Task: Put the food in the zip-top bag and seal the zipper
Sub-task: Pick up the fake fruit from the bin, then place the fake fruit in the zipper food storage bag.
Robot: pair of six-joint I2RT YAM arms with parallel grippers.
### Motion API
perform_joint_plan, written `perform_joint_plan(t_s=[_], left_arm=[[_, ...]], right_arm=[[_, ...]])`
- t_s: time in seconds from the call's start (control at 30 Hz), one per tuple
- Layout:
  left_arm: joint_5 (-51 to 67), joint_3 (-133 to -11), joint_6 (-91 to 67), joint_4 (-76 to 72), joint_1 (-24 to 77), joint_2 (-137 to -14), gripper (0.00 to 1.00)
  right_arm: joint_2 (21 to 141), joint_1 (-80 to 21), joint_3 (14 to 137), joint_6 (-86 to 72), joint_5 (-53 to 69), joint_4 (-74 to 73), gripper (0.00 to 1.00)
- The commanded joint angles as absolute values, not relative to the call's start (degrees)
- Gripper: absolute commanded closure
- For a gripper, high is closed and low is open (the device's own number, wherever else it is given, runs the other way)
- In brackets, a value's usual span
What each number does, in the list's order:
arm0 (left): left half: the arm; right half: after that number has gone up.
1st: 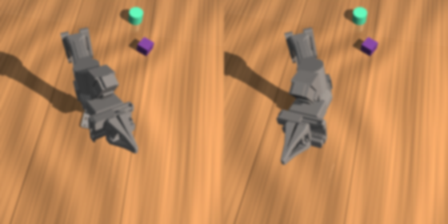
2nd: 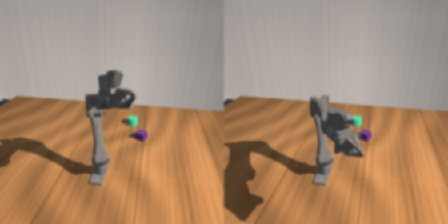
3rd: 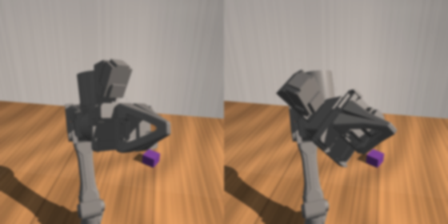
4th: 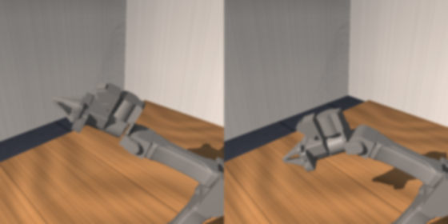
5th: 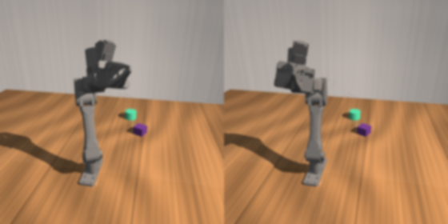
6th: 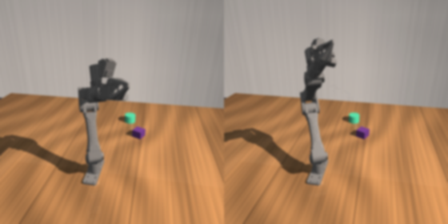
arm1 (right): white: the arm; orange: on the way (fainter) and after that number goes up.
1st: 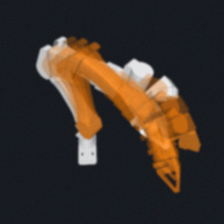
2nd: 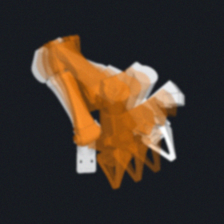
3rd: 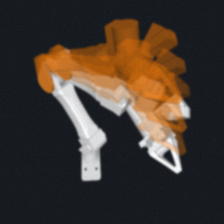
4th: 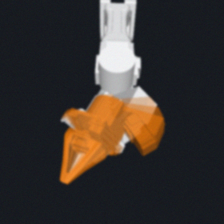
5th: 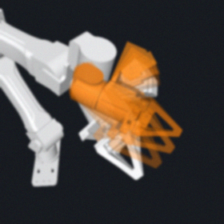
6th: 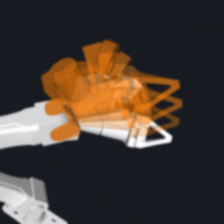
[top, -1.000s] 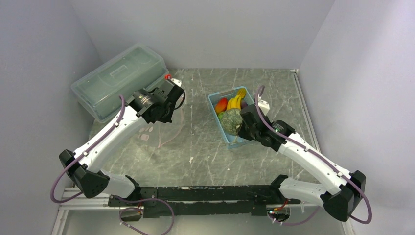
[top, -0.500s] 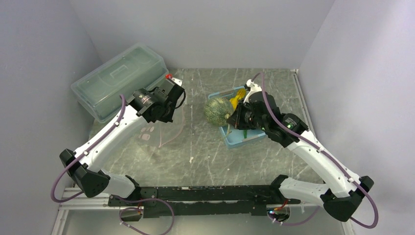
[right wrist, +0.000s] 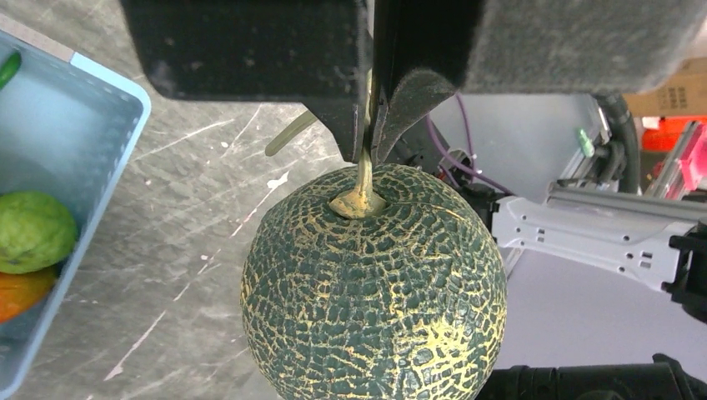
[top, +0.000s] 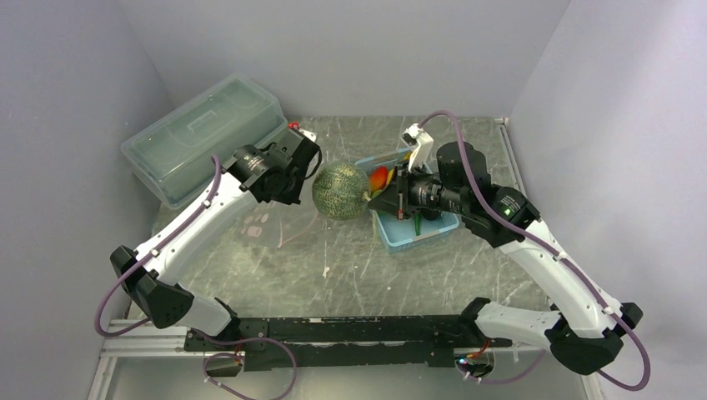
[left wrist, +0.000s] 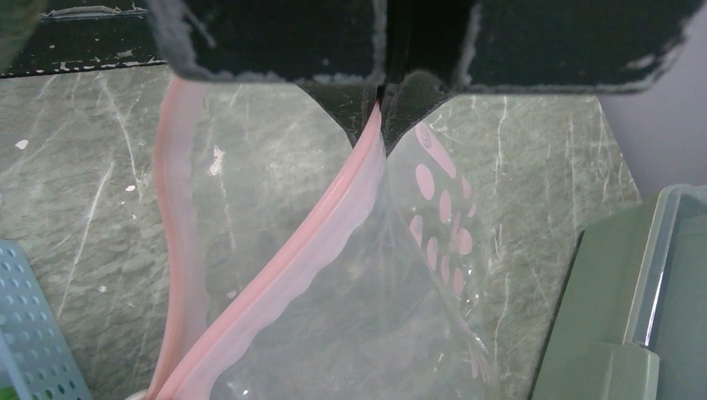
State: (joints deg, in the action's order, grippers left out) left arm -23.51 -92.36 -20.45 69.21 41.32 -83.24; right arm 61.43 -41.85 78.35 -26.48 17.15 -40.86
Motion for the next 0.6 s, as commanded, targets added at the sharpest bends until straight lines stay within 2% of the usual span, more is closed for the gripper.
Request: perform_joint_plan(t_s=[0.0,0.57], left_arm=[[-21.3,-95.5,-21.1,68.3,41.2,-83.4,1.00],[-15.6,-97.4,-22.0,68.0,41.2,-84.3,1.00]], right_arm=[[62.2,-42.4,79.9,-24.9,21.4,-36.0,1.00],[64.1,-45.3,73.1,-27.0,21.9,-29.8,1.00]])
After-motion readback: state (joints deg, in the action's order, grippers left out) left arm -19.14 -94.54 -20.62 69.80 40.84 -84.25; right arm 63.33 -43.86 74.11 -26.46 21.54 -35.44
